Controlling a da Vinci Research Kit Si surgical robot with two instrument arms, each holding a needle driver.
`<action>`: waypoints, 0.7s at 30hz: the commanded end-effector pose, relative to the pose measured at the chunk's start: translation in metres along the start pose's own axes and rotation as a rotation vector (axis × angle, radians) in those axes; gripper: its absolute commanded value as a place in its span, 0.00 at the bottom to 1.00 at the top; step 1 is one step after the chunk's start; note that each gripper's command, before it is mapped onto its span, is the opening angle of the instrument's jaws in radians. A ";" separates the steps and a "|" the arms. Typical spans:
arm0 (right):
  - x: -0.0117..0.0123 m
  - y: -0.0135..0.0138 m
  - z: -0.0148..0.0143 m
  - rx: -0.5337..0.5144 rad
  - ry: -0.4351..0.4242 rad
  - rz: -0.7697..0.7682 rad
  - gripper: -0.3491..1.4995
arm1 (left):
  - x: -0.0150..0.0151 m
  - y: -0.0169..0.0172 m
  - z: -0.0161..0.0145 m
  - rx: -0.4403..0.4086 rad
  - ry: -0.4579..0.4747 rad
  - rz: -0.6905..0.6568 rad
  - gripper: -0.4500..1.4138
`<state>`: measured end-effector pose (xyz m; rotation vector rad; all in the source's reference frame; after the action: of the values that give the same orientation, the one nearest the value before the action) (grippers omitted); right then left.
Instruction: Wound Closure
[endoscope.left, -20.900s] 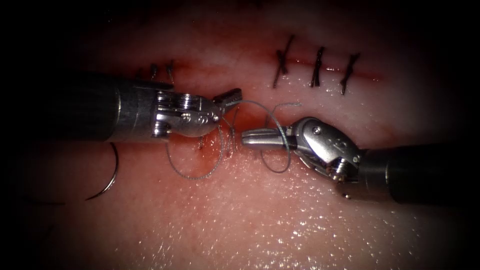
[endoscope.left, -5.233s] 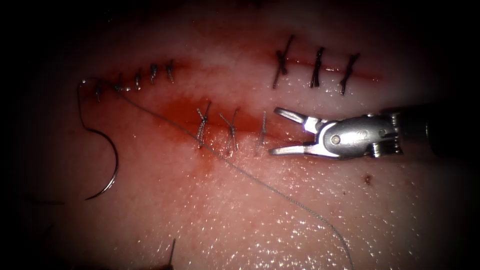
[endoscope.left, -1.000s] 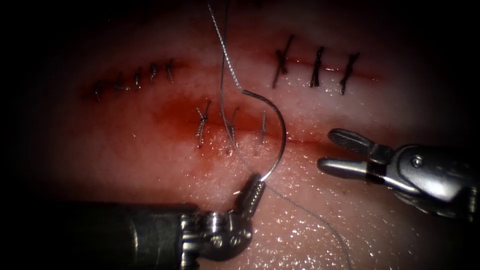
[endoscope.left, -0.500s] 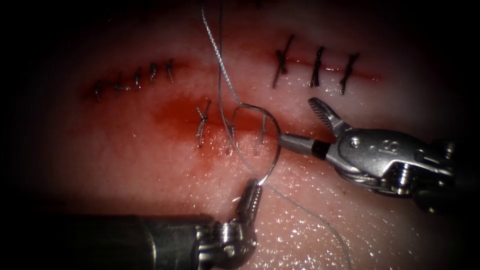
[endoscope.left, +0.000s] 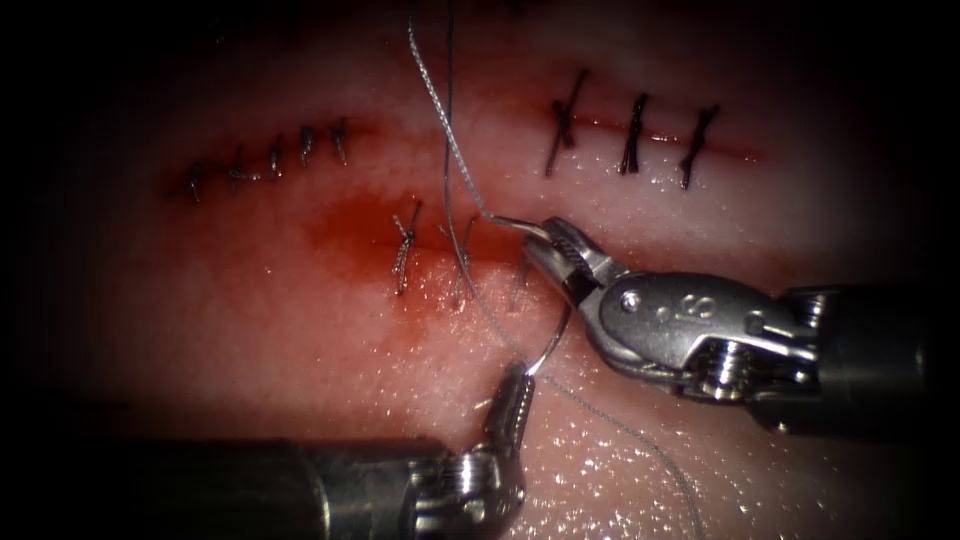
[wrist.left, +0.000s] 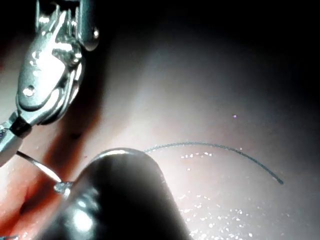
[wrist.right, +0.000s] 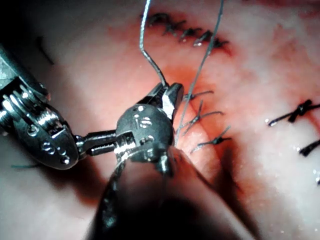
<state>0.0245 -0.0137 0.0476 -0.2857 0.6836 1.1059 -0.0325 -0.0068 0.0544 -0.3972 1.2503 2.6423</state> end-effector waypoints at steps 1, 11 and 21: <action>-0.0004 -0.0003 0.0002 -0.002 0.012 0.003 0.00 | 0.0001 0.0008 0.0000 -0.005 0.006 0.005 0.00; 0.0000 0.0015 0.0002 0.103 0.106 -0.006 0.00 | -0.0010 -0.0010 0.0009 -0.259 0.320 -0.380 0.77; -0.0008 0.0053 0.0013 0.496 0.305 -0.032 0.00 | -0.0028 -0.0040 0.0014 -0.676 0.544 -0.851 0.72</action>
<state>0.0195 -0.0107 0.0489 -0.0298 1.2084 0.8246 -0.0284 -0.0025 0.0526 -1.4679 0.0369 2.0824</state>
